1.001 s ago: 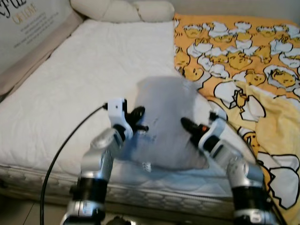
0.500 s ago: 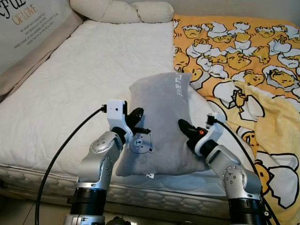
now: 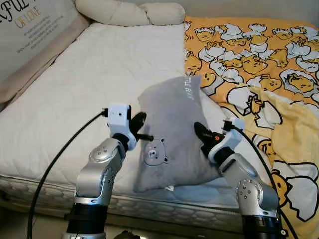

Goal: Clean up the room

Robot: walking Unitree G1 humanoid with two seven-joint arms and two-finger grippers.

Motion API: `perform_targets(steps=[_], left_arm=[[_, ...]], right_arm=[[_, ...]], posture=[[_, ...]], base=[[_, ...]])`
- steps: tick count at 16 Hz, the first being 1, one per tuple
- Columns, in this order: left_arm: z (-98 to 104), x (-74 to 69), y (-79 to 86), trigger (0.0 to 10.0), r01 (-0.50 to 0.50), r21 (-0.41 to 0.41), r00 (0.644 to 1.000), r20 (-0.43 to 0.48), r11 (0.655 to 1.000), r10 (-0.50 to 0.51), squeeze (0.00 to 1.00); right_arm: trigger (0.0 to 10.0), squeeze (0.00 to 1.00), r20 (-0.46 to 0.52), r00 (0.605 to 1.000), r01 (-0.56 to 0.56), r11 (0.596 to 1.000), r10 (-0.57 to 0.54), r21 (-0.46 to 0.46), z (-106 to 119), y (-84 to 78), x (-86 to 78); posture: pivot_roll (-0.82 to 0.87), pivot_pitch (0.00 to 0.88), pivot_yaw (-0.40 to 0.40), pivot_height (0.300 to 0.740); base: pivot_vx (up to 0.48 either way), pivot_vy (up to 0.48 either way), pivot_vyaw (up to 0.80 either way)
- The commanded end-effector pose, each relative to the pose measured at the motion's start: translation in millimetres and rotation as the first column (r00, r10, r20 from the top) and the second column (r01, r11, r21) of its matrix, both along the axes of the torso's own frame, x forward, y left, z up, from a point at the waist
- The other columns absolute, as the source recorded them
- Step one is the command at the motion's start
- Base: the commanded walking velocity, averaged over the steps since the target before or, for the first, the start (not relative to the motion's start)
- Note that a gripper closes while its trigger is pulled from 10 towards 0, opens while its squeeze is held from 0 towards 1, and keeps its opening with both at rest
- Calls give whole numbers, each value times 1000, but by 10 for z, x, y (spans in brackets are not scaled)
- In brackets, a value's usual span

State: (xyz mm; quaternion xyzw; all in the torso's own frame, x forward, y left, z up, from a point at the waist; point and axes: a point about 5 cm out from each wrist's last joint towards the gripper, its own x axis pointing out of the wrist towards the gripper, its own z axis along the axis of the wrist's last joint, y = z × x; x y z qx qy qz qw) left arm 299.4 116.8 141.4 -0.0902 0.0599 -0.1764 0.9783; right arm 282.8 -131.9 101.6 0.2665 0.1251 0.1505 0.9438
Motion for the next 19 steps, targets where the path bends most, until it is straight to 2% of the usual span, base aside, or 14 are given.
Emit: perform_targets(steps=[1, 2, 3, 4, 5, 8, 12, 13, 14, 18, 19], left_arm=[[166, 8, 2, 10000, -4, -12, 997, 76, 1000, 5, 0], [190, 16, 27, 10000, -19, 37, 996, 93, 999, 15, 0], [191, 18, 52, 10000, -26, 120, 992, 123, 992, 11, 0], [181, 12, 62, 10000, -25, 180, 991, 135, 983, 0, 0], [180, 11, 60, 10000, -26, 190, 991, 134, 981, 0, 0], [196, 3, 76, 10000, -40, 213, 989, 149, 976, 8, 0], [184, 5, 131, 10000, -70, 218, 989, 145, 973, 39, 0], [165, 2, 139, 10000, -72, 212, 990, 133, 975, 44, 0], [140, -11, 154, 10000, -74, 202, 992, 120, 977, 50, 0], [73, -40, 192, 10000, -81, 237, 993, 103, 968, 58, 0], [60, -41, 205, 10000, -80, 254, 993, 105, 964, 55, 0]], right_arm=[[0, 0, 11, 1000, 2, 1000, -1, -27, 38, -7, -15], [0, 0, 14, 1000, -3, 999, 4, -53, 33, 5, -21], [2039, 0, 17, 1000, 25, 996, -24, -82, 31, -1, -15], [10000, 0, -2, 998, 62, 992, -63, -114, 9, -10, -3], [10000, 0, 18, 999, 52, 996, -50, -70, 29, 9, 6], [10000, 0, 116, 991, 78, 987, -62, -138, 79, 6, 29], [10000, 0, 130, 990, 78, 989, -61, -126, 129, 34, 54], [10000, 0, 143, 987, 97, 982, -74, -163, 139, 33, 71], [10000, 0, 149, 986, 102, 982, -78, -160, 156, 56, 76], [10000, 0, 161, 985, 85, 982, -58, -166, 207, 107, 66], [10000, 0, 187, 981, 88, 977, -51, -195, 230, 111, 62]], posture=[[-115, 0, 73, 740], [-110, 0, 69, 740], [-97, 0, 65, 740], [-96, 0, 64, 740], [-89, 0, 61, 740], [-84, 0, 51, 740], [-86, 0, 52, 740], [-87, 0, 51, 740], [-90, 0, 50, 740], [-100, 0, 49, 740], [-99, 0, 44, 740]], base=[[0, 0, 0], [0, 0, 0], [0, 0, 0], [0, 0, 0], [0, 0, 0], [0, 0, 0], [0, 244, 0], [0, 360, 0], [0, 352, 0], [0, 354, 0], [0, 352, 0]])
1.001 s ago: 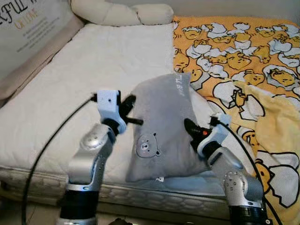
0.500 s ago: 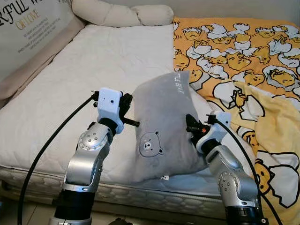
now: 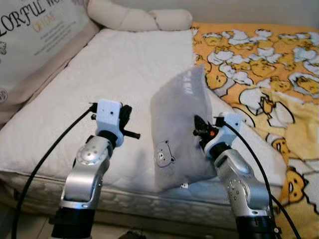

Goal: Clean up the room

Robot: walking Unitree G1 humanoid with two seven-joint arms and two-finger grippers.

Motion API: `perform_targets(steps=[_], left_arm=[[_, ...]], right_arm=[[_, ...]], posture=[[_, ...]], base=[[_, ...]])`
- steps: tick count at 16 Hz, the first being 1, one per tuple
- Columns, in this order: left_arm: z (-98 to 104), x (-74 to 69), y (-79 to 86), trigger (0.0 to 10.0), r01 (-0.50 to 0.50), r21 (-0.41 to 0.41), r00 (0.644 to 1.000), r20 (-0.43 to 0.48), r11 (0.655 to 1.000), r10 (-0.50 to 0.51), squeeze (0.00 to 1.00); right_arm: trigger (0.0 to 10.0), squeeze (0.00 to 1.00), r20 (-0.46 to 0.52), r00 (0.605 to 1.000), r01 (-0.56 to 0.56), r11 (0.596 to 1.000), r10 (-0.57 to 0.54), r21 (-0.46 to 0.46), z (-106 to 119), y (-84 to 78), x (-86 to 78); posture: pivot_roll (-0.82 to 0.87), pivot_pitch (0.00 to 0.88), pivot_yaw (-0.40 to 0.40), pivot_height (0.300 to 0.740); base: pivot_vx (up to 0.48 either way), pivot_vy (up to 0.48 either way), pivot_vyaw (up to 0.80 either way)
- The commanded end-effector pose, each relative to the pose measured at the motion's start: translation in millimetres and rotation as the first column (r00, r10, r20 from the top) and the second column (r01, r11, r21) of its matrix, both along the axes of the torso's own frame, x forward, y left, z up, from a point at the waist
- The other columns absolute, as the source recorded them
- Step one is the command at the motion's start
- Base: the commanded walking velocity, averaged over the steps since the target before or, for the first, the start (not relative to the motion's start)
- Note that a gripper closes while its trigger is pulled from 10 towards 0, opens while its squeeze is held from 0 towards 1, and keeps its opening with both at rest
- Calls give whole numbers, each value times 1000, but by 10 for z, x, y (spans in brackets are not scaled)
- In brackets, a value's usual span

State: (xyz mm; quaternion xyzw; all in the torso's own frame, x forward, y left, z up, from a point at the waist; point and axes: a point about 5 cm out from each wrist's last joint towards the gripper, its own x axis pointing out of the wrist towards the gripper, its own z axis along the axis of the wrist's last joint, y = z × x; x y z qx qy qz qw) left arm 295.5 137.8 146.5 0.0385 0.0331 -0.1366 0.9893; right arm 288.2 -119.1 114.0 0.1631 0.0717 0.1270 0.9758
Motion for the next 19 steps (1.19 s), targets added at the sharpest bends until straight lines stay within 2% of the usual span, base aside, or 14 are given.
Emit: perform_targets(steps=[1, 3, 8, 16, 19], left_arm=[[0, 1, 11, 10000, -4, 13, 1000, 1, 1000, 4, 0], [1, 0, 38, 10000, -12, 16, 1000, -2, 1000, 12, 0], [-31, -23, 77, 10000, -14, 25, 1000, -21, 1000, 14, 0], [-132, -246, 185, 10000, -22, 56, 996, -81, 998, 27, 0], [-116, -241, 177, 10000, -29, 49, 996, -80, 998, 33, 0]], right_arm=[[10000, 0, 71, 997, 11, 1000, -10, -24, 116, -19, 1], [10000, 0, 57, 998, 1, 1000, -1, 1, 99, -8, -21], [10000, 0, 59, 998, 5, 1000, -4, -16, 104, -36, -39], [10000, 0, 76, 997, 17, 1000, -16, -12, 121, -55, -102], [10000, 0, 81, 997, 14, 1000, -14, -3, 138, -41, -93]], posture=[[-97, 0, 43, 740], [-96, 0, 43, 740], [-100, 0, 55, 740], [-92, 0, 70, 740], [-89, 0, 59, 740]], base=[[0, 352, 0], [0, 354, 0], [0, 353, 0], [0, 352, 0], [0, 352, 0]])
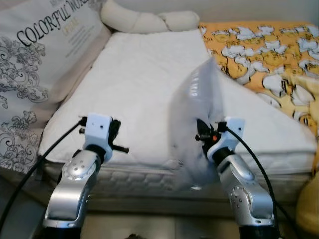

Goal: Clean up the room

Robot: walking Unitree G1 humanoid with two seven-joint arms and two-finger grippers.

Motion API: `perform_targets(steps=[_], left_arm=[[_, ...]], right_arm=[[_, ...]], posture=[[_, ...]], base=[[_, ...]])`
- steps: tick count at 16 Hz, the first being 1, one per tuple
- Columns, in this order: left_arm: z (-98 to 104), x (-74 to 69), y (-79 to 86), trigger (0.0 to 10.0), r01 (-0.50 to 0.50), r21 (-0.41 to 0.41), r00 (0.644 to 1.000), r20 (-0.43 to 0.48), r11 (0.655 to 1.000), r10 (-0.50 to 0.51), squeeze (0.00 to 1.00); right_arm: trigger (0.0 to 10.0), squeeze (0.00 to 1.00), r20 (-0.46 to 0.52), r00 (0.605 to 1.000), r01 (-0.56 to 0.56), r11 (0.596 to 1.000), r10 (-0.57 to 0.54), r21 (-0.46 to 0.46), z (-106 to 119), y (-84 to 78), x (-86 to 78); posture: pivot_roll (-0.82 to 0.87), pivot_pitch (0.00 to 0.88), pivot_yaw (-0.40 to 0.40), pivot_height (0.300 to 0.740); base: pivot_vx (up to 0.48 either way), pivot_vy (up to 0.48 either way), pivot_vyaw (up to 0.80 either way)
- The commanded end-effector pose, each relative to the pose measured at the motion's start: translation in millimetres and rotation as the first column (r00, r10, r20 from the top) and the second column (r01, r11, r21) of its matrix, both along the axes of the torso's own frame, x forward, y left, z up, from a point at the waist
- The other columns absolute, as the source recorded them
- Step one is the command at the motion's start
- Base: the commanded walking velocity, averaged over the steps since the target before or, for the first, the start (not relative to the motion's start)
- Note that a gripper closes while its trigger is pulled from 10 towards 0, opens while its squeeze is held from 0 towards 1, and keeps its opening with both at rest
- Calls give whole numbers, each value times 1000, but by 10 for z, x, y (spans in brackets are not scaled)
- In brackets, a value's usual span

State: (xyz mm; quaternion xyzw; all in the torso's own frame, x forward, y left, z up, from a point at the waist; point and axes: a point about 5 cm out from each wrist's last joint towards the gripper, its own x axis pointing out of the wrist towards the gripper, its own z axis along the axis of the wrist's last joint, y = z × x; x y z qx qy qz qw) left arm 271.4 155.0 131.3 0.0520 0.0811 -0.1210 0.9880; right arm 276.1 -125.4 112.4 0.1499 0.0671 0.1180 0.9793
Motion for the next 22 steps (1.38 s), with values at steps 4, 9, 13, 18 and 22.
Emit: perform_targets(steps=[4, 9, 13, 18, 22], left_arm=[[103, 32, -4, 10000, -10, -19, 999, 36, 1000, 11, 0], [120, 49, -7, 10000, -38, -47, 999, 28, 998, 39, 0], [109, 35, 11, 10000, -66, -56, 997, 23, 996, 68, 0], [189, 22, 51, 10000, -66, -22, 994, 86, 998, 67, 0], [193, -4, 83, 10000, -71, -34, 994, 84, 997, 74, 0]], right_arm=[[10000, 0, 82, 996, 18, 1000, -19, 13, 205, -45, 108], [10000, 0, 162, 987, -14, 999, 6, 48, 558, -137, 339], [10000, 0, 192, 980, -66, 994, 48, 85, 708, -59, 461], [10000, 0, 164, 986, -61, 992, 42, 110, 634, -46, 372], [10000, 0, 148, 989, -44, 990, 24, 135, 588, -44, 320]], posture=[[-83, 0, 42, 740], [-79, 0, 12, 740], [-68, 0, -3, 740], [-72, 0, 2, 740], [-67, 0, 3, 740]], base=[[0, 242, 0], [0, 0, 0], [0, 0, 0], [0, 0, 0], [214, 0, 0]])
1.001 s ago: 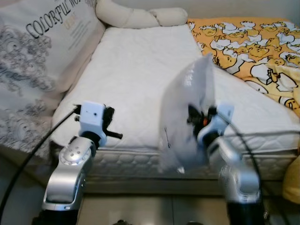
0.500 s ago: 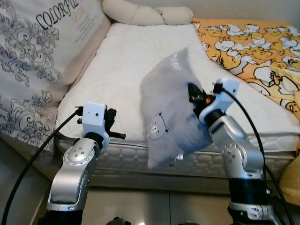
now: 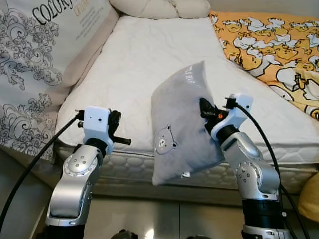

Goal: Clean up the room

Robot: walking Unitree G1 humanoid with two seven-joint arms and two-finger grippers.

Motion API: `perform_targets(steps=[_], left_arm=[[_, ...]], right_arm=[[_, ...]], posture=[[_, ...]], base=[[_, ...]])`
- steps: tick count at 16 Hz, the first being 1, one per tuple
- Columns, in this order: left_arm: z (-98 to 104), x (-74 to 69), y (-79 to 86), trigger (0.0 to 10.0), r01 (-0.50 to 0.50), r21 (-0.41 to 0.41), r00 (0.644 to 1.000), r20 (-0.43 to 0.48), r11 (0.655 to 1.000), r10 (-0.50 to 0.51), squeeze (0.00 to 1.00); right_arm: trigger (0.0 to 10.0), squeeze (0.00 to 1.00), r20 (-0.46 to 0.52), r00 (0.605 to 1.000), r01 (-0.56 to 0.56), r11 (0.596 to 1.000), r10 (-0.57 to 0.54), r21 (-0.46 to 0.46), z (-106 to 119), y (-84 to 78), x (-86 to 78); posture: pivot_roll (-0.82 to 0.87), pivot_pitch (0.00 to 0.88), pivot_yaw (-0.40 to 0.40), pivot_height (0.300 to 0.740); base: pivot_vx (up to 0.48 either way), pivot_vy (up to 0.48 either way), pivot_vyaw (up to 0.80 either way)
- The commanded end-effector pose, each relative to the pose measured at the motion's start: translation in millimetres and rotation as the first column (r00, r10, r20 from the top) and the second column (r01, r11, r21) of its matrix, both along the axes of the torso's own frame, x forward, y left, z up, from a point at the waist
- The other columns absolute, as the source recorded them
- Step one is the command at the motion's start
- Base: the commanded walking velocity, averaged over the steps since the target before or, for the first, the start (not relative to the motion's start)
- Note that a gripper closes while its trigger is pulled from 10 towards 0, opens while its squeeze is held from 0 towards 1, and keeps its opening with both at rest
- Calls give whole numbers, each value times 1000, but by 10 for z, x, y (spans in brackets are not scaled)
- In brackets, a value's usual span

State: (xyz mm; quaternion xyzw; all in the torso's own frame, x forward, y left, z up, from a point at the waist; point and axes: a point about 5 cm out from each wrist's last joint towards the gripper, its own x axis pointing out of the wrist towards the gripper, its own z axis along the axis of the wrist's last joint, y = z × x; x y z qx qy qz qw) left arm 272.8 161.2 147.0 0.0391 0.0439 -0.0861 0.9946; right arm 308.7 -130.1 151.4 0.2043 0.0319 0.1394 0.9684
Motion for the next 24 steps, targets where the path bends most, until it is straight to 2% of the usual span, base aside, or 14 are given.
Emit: perform_targets(steps=[1, 12, 16, 24], left_arm=[[34, -16, 26, 10000, -2, -1, 1000, 9, 1000, 2, 0], [12, 23, -23, 10000, 31, -9, 1000, -5, 999, -31, 0], [15, 28, -22, 10000, 35, -7, 999, -5, 999, -35, 0], [5, -22, 17, 10000, 23, 2, 1000, -12, 1000, -23, 0]], right_arm=[[10000, 0, 84, 996, -2, 1000, 0, 22, 192, 1, -16], [10000, 0, 77, 997, -4, 1000, 2, 26, 198, 7, -35], [10000, 0, 73, 997, -10, 1000, 9, 13, 185, 31, -42], [10000, 0, 62, 997, -38, 999, 38, 8, 160, 95, -37]], posture=[[-72, 0, 12, 740], [-91, 0, 25, 740], [-89, 0, 23, 740], [-73, 0, 16, 740]], base=[[326, 0, 0], [382, 0, 0], [391, 0, -600], [391, 0, 0]])
